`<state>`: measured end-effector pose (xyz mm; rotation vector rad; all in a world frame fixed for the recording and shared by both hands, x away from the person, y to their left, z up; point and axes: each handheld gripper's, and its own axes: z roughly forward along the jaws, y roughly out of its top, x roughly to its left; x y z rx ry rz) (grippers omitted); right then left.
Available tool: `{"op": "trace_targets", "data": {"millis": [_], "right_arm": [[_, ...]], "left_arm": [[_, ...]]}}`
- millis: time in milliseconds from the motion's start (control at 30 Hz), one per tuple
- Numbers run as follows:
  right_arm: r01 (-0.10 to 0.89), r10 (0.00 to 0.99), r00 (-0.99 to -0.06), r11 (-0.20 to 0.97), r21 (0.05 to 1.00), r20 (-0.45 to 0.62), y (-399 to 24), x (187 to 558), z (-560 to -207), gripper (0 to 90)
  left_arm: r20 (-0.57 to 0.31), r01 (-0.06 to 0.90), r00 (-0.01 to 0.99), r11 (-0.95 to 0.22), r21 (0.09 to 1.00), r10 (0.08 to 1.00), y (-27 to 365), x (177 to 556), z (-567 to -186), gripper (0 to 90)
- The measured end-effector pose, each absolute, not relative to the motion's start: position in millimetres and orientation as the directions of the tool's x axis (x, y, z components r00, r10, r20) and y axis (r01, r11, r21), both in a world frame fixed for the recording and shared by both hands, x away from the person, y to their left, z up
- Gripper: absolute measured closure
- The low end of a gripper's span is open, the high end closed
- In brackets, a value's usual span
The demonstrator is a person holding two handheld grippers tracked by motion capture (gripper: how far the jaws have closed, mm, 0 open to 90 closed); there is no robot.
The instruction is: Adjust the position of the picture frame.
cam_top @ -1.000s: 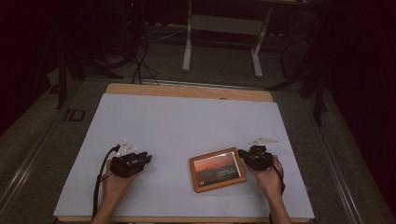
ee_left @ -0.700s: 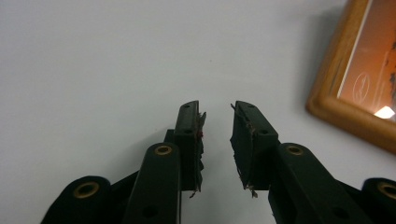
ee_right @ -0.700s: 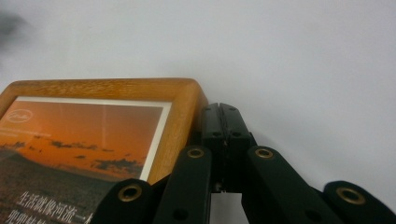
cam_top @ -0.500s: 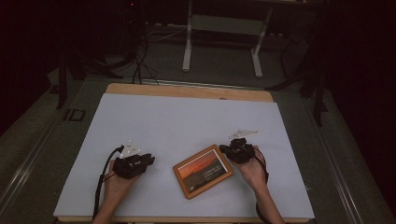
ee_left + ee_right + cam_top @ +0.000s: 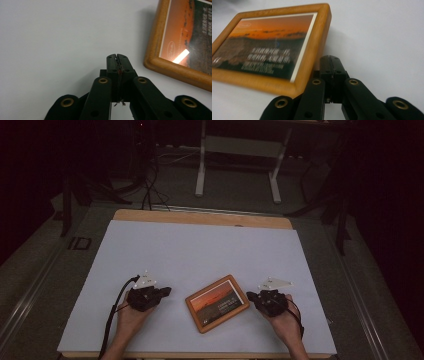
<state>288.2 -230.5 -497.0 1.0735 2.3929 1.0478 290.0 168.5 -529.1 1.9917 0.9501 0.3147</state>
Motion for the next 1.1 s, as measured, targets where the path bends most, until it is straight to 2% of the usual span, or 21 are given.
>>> {"op": "trace_targets", "data": {"millis": [100,333,600,867,1100], "right_arm": [[0.515,0.748,-0.664,0.439,0.736,0.019,-233.2,278.5,-500.1,90.0],[0.522,0.758,-0.652,0.429,0.738,0.021,-238.4,262.7,-505.8,90.0],[0.505,0.721,-0.693,0.469,0.725,0.016,-231.2,246.9,-509.5,90.0],[0.506,0.725,-0.689,0.473,0.722,0.008,-226.4,258.1,-509.3,90.0],[0.484,0.714,-0.7,0.502,0.717,-0.027,-210.2,288.1,-509.5,90.0]], "left_arm": [[-0.165,0.513,0.68,-0.302,0.803,0.715,160.6,293.0,-531.4,90.0],[-0.155,0.508,0.697,-0.33,0.795,0.7,143.6,299.0,-536.1,90.0],[-0.135,0.495,0.725,-0.375,0.784,0.676,126.7,301.1,-541.6,90.0],[-0.109,0.49,0.734,-0.411,0.769,0.67,121.3,298.1,-542.7,90.0],[-0.104,0.489,0.745,-0.433,0.757,0.659,116.6,285.9,-541.1,90.0]]}}
